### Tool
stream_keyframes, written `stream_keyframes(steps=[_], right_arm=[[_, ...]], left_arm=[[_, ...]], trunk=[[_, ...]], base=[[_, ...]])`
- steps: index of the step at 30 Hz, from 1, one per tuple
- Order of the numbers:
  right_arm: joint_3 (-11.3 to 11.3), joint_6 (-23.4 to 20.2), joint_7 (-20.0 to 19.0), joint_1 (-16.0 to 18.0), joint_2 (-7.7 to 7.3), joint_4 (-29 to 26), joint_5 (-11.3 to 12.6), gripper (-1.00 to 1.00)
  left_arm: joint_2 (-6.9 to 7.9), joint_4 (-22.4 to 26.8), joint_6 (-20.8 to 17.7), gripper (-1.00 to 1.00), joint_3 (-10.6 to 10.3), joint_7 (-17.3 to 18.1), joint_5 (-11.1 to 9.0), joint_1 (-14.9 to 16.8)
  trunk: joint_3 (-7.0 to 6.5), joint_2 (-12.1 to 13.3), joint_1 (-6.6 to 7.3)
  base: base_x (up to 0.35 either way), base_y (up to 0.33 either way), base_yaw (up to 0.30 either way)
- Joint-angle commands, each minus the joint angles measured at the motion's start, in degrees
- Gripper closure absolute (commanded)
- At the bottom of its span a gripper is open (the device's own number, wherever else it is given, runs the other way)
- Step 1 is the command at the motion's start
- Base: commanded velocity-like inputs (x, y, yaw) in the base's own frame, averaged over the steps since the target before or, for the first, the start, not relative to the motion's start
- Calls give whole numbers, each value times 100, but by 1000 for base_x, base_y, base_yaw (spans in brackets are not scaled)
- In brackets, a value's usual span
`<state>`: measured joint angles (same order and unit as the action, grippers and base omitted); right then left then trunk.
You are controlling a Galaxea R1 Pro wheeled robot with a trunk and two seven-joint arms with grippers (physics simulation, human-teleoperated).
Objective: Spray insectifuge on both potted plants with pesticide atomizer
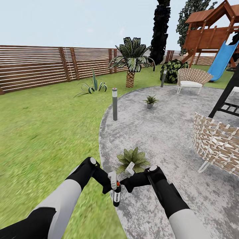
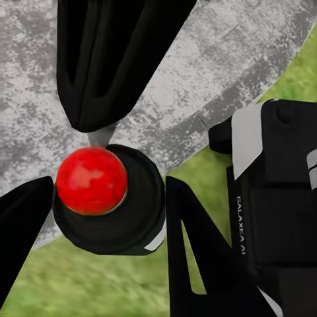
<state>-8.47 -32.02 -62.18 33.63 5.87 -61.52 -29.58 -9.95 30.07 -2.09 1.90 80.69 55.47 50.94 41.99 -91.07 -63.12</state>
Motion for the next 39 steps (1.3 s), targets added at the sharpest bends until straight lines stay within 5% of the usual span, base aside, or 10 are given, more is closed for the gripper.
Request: stream_keyframes(steps=[1,13,17,19,28,29,34,38,39], right_arm=[[3,-41,-31,3,2,-9,-31,100],[3,-41,-31,3,-4,-9,-31,100],[3,-41,-25,3,0,-7,-37,100],[3,-43,-7,3,2,-2,-43,100],[77,-42,36,-13,-30,249,-48,100],[84,-28,40,-18,-58,534,-48,-100],[260,13,55,-23,-543,1879,-40,-100],[701,165,65,-29,-876,2629,-40,-100],[861,311,114,-32,-951,2902,-40,-100]], left_arm=[[-5,13,-25,100,21,28,34,2],[-5,28,-32,100,-3,150,141,-5],[-5,12,-63,100,9,13,1050,-5],[-5,-2,-243,100,17,-258,1294,-5],[741,-3,-581,100,55,-426,1385,-5],[796,-2,-804,100,60,-442,1382,-5],[899,-8,-1264,100,216,-748,1264,-5],[906,-10,-1297,100,1047,-1086,1152,-5],[902,-10,-1300,100,1452,-1174,1143,-5]], trunk=[[5,-3,0],[5,-3,0],[5,-3,0],[5,-3,0],[5,-3,0],[5,-3,0],[5,-3,0],[5,-3,0],[5,-3,0]], base=[[0,0,0],[0,0,0],[0,0,0],[0,0,0],[0,0,0],[0,0,0],[0,0,0],[0,0,0],[0,0,0]])
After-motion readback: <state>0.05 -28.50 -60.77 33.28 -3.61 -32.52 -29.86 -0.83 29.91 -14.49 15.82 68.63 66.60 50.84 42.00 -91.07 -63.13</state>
